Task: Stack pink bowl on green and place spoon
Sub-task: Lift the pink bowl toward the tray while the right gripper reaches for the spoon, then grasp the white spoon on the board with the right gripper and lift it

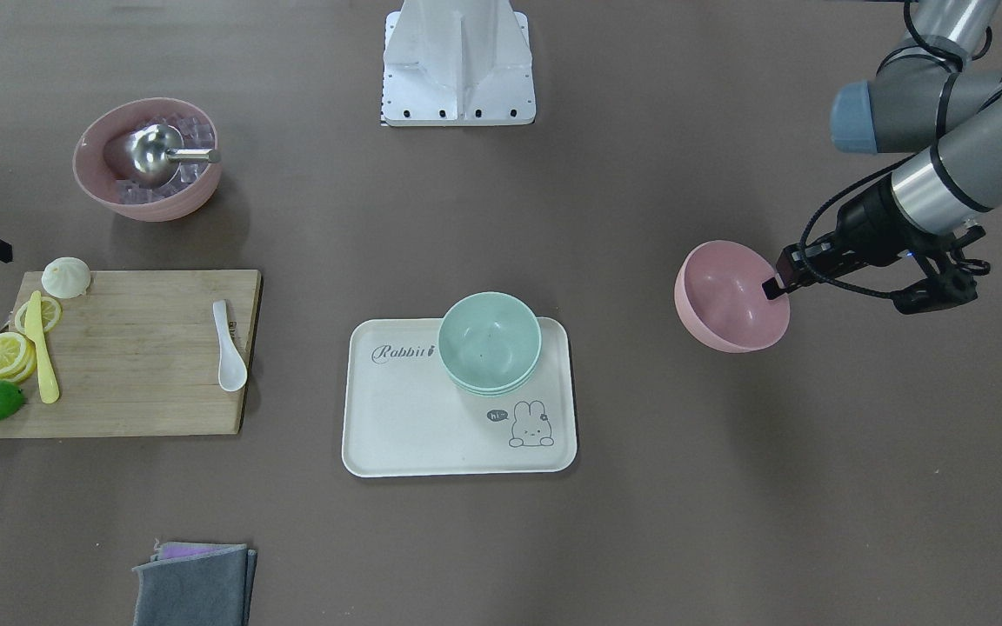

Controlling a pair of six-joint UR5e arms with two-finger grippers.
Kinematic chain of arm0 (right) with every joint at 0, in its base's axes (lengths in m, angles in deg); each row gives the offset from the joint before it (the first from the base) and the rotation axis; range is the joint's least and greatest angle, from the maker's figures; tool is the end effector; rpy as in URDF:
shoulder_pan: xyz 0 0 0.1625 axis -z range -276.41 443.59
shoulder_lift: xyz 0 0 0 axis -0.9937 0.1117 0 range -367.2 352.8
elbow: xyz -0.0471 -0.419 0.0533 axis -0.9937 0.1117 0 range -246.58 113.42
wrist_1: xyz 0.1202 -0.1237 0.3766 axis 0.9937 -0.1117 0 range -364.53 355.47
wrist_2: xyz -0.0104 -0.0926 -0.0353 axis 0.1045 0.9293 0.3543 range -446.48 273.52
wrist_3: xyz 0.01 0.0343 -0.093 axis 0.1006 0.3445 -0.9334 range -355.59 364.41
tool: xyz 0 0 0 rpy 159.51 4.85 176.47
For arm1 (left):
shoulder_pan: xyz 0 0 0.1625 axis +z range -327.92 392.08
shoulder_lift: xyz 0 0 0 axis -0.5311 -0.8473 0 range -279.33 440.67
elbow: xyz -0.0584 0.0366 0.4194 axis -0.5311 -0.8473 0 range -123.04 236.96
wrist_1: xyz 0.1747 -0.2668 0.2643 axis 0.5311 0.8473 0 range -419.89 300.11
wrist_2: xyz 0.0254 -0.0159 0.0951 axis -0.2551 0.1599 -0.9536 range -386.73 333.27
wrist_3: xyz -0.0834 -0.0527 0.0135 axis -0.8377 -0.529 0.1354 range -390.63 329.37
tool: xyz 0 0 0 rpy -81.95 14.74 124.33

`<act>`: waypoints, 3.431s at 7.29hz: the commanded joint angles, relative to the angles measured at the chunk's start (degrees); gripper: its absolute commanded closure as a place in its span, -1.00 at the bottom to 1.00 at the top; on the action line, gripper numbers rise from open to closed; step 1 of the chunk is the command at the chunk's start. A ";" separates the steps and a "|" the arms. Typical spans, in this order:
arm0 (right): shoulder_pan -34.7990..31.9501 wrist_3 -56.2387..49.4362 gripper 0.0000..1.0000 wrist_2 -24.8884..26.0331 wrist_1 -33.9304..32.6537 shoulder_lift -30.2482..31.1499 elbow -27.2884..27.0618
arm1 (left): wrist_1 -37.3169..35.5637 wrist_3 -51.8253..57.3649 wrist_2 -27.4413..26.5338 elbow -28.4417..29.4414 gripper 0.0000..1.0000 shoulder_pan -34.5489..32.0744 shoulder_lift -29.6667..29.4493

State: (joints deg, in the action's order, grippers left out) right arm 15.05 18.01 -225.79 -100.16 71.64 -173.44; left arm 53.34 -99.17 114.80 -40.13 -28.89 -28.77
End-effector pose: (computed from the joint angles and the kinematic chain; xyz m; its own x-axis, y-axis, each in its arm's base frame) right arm -0.1458 -0.5287 0.4174 0.5665 -0.2908 0.7711 0.2110 0.9557 0.2054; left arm 0.2448 -0.5550 0.3521 0.3846 -0.2241 -0.8955 0.1217 0.9739 -0.1914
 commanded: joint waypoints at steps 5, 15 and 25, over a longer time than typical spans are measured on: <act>19.66 16.09 -0.91 19.17 8.30 -7.82 5.92 | -0.56 -8.80 -6.70 3.65 1.00 6.82 -9.12; 24.85 22.61 -0.14 22.33 13.09 -11.25 13.78 | -0.47 -8.80 -6.61 3.74 1.00 7.09 -9.30; 19.43 21.73 1.00 18.14 12.57 -12.22 10.62 | -0.47 -11.50 -6.43 3.74 1.00 8.40 -12.27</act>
State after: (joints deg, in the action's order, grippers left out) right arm 37.14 39.71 -205.38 -87.33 59.67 -161.41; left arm 52.87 -108.72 108.46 -36.68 -21.47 -39.35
